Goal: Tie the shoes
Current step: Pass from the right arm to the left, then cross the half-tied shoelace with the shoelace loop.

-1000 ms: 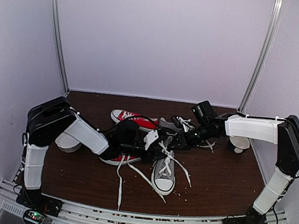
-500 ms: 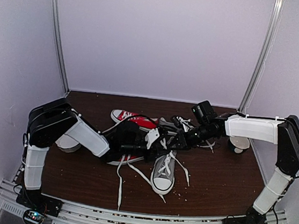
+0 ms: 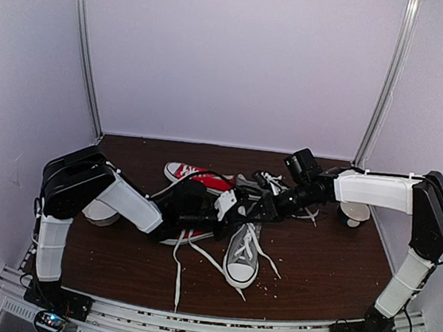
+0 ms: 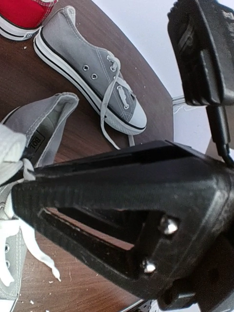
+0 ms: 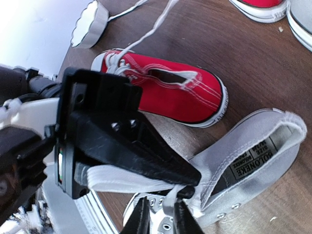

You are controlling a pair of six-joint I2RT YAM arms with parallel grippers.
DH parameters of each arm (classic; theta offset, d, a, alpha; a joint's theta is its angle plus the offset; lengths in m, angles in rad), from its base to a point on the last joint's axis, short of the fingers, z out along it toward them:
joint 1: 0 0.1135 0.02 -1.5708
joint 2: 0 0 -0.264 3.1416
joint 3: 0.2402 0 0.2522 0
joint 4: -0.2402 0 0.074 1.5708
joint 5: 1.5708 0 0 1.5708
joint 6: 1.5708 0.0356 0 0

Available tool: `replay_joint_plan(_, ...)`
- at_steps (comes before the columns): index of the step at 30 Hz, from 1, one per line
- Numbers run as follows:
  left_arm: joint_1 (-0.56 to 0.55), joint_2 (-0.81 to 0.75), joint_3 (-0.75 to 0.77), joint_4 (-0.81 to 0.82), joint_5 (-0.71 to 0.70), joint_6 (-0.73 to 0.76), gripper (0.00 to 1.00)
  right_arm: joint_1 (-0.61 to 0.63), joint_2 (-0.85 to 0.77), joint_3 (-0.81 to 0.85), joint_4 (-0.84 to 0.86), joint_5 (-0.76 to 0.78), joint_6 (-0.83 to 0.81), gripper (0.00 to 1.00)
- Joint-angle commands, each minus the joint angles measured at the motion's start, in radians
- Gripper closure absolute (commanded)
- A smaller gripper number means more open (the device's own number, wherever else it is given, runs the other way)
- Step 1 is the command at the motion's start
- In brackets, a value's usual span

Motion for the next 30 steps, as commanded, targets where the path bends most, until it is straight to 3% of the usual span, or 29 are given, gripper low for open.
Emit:
replay_joint_plan(1, -0.004, 0.013, -0.026, 0.089, -0.046, 0.012, 1.00, -0.016, -0.075, -0.003, 0.010, -0.035, -0.017, 0.73)
replay_joint_plan(6, -0.004, 0.010, -0.034, 0.110, -0.052, 0.010, 1.00, -0.090, -0.105, -0.038, 0.059, -0.028, 0.007, 0.70)
replay_joint_plan(10, -0.004, 0.009, -0.038, 0.122, -0.051, 0.007, 1.00, -0.096, -0.050, -0.023, 0.030, 0.028, -0.008, 0.85)
replay_joint_plan(13, -0.004, 0.007, -0.042, 0.134, -0.048, 0.003, 1.00, -0.092, -0.003, -0.017, 0.042, 0.009, -0.018, 0.89)
replay_joint_plan(19, -0.004, 0.007, -0.042, 0.132, -0.044, 0.005, 1.00, -0.076, 0.049, -0.030, 0.109, -0.121, -0.015, 0.87)
replay_joint_plan(30, -0.005, 0.007, -0.037, 0.128, -0.040, 0.005, 1.00, -0.059, 0.100, -0.054, 0.204, -0.203, 0.030, 0.85)
